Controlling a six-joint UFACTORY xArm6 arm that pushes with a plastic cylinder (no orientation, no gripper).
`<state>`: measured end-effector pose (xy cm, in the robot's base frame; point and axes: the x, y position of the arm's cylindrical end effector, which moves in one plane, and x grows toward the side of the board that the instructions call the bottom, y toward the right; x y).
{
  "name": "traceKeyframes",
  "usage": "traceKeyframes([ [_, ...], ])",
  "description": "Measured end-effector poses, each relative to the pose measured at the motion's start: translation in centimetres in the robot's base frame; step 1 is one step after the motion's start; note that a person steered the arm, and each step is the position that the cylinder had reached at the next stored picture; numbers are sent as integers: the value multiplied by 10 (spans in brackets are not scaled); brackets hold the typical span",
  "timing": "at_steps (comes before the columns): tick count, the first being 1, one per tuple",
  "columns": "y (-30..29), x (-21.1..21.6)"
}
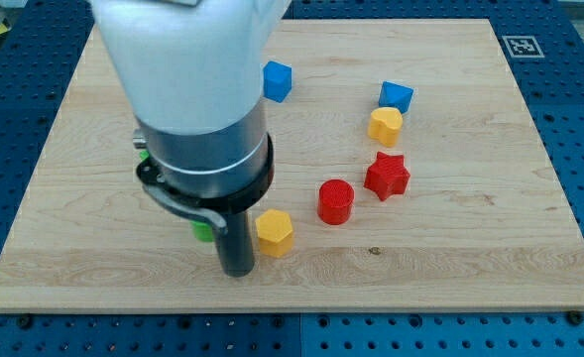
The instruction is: Place the green circle bottom left to the green star
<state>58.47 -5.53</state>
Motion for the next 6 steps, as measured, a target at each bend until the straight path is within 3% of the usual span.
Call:
traceKeyframes([
  [1, 2, -18],
  [4, -78, -49],
  [6, -81, -75],
])
